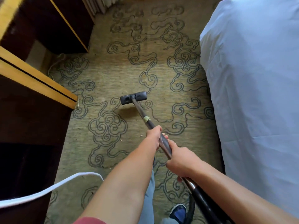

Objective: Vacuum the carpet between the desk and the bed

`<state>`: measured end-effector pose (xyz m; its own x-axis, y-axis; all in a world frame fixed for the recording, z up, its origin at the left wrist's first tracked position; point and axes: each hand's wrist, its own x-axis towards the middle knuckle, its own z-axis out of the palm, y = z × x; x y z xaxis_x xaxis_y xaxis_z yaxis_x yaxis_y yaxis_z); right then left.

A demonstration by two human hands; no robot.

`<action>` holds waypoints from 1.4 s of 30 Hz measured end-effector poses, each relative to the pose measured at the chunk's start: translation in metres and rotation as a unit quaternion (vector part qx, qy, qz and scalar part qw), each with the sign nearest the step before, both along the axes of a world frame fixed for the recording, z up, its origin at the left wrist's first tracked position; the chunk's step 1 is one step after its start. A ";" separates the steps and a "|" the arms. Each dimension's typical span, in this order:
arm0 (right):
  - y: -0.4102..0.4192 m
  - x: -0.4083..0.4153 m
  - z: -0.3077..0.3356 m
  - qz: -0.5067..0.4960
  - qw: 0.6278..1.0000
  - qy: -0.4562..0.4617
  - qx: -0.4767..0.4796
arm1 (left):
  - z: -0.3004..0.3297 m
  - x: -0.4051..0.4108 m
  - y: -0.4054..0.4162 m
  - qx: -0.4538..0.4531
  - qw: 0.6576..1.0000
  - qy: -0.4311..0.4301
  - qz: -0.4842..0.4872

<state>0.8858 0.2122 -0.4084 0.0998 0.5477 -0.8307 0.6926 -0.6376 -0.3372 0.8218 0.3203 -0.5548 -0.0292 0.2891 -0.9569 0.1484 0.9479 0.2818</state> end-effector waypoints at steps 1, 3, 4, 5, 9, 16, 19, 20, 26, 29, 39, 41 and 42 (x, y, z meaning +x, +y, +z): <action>-0.023 0.001 -0.003 -0.002 1.000 -0.001 0.003 | -0.003 0.001 -0.022 0.001 1.000 0.000 0.003; -0.053 0.003 -0.014 -0.002 1.000 0.000 0.001 | -0.007 0.002 -0.052 -0.003 1.000 0.000 0.015; -0.067 0.004 -0.019 0.000 1.000 0.001 -0.004 | -0.009 0.001 -0.067 -0.007 1.000 0.006 0.016; -0.078 0.004 -0.023 0.002 1.000 0.002 -0.007 | -0.012 0.000 -0.078 -0.011 1.000 0.010 0.014; -0.099 0.002 -0.047 -0.008 1.000 0.006 -0.010 | -0.031 -0.002 -0.102 -0.026 1.000 0.007 0.007; -0.101 0.009 -0.066 0.005 1.000 -0.016 -0.023 | -0.043 0.003 -0.102 -0.032 0.999 0.005 0.009; -0.078 0.016 -0.070 0.012 1.000 -0.016 -0.009 | -0.041 0.007 -0.079 -0.027 0.999 0.022 -0.004; -0.068 0.015 -0.071 0.013 1.000 -0.013 -0.004 | -0.040 0.007 -0.069 -0.028 0.999 0.025 -0.006; -0.009 -0.010 -0.092 -0.012 1.000 0.016 0.005 | -0.047 -0.011 -0.004 -0.012 0.998 0.057 -0.036; 0.018 -0.014 -0.100 -0.021 1.000 0.021 -0.002 | -0.054 -0.014 0.025 -0.005 0.997 0.061 -0.040; 0.123 0.001 -0.116 -0.055 0.997 0.057 -0.008 | -0.071 -0.003 0.130 0.013 0.996 0.063 -0.060; 0.145 -0.001 -0.118 -0.059 0.996 0.066 -0.005 | -0.072 -0.005 0.153 0.016 0.995 0.074 -0.063; 0.158 -0.001 -0.121 -0.062 0.995 0.073 -0.006 | -0.074 -0.006 0.167 0.016 0.995 0.078 -0.062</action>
<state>0.8844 0.3701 -0.5290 0.0443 0.5286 -0.8477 0.5524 -0.7200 -0.4201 0.8162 0.4876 -0.6289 -0.1379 0.3298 -0.9339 0.3084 0.9104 0.2759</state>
